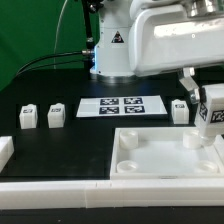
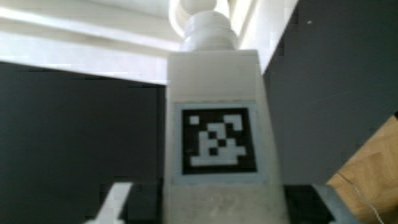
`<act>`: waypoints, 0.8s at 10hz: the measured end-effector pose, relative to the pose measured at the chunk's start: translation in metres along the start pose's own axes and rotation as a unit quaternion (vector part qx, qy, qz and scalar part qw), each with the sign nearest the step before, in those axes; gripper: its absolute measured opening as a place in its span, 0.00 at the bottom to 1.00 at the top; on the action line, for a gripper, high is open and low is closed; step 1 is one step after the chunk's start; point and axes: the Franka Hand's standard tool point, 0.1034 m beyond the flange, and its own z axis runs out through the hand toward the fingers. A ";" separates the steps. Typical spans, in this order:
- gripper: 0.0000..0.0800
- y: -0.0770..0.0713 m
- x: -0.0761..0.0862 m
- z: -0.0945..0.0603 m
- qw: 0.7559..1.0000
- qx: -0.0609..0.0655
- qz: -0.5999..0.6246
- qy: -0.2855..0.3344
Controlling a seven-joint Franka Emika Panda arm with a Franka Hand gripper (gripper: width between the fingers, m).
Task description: Assemble one leg
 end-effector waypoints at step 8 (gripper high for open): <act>0.37 0.005 -0.004 0.012 0.999 -0.008 -0.002 0.046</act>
Offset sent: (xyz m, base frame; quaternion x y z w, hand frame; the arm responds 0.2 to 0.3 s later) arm 0.0000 0.0000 0.0000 0.0000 0.0000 0.0000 1.0000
